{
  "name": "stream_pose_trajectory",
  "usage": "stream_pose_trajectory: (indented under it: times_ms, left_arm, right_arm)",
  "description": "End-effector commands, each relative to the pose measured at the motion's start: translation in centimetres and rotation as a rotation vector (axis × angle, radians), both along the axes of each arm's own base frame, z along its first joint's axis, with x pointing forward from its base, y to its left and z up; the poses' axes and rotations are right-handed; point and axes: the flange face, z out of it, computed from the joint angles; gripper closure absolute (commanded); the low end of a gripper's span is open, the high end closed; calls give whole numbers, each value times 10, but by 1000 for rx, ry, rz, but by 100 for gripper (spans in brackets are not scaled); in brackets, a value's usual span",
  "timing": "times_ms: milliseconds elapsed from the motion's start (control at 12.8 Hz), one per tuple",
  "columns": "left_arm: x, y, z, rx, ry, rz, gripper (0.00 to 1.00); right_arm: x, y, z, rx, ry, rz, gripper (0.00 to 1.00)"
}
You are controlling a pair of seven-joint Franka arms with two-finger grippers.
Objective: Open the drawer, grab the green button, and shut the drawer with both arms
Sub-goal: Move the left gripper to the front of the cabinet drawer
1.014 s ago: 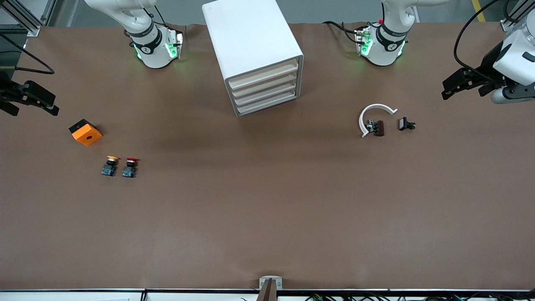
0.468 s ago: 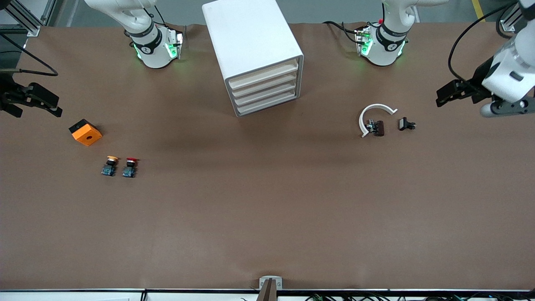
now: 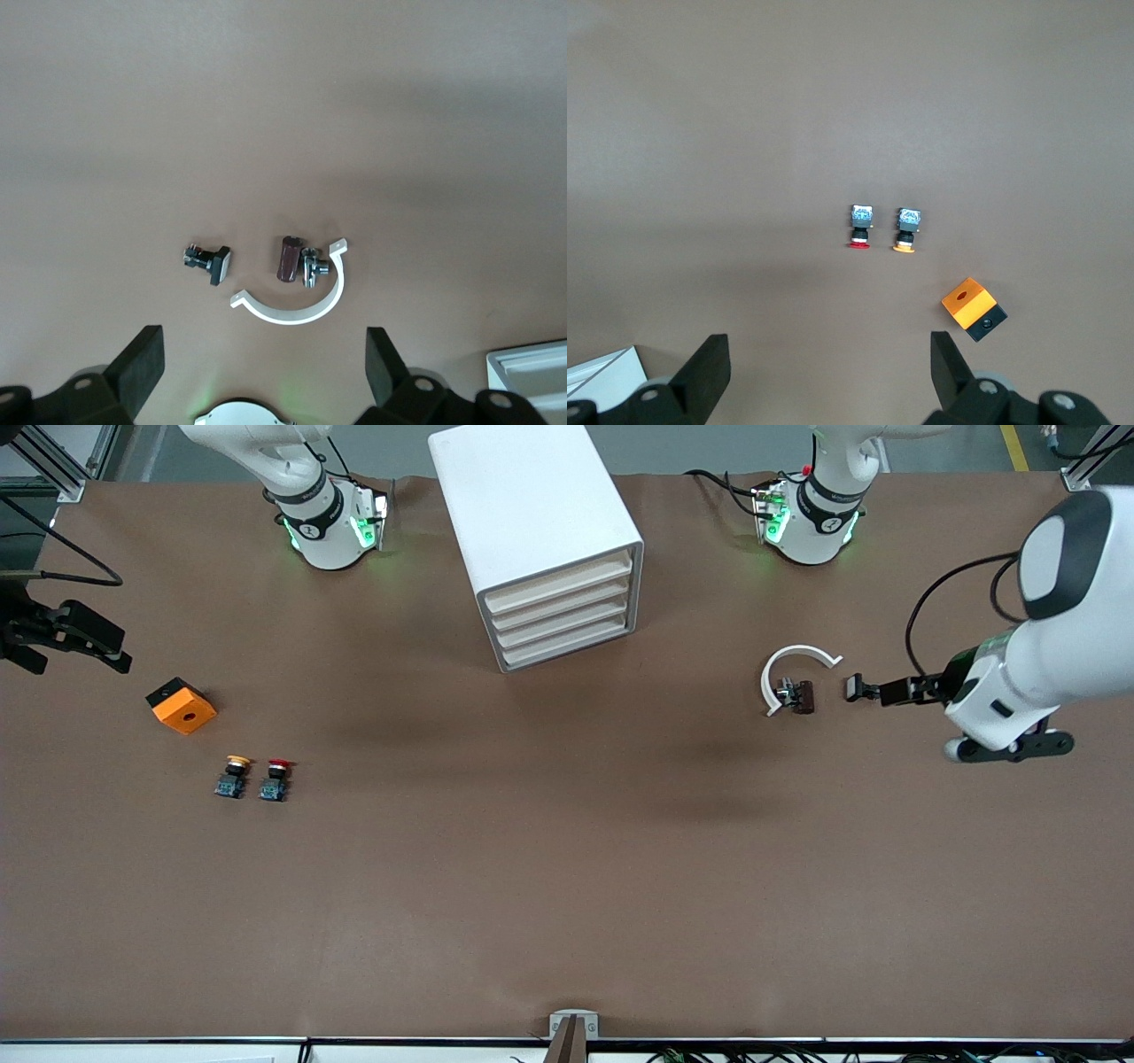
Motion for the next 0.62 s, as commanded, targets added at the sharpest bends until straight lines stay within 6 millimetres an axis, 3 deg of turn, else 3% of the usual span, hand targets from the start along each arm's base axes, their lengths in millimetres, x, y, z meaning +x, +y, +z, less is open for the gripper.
stream_pose_trajectory:
  times_ms: [0,156,546]
  left_arm:
    - [15,-20,-40,-1,63,183,0]
    - [16,-52,-73,4,133,324,0]
    - [18,-120,-198,141,300,667,0]
  right_arm:
    - [3,2,4,13,-7,-3,0]
    - [3,2,4,13,-7,-3,0]
    - [3,2,4,13,-7,-3,0]
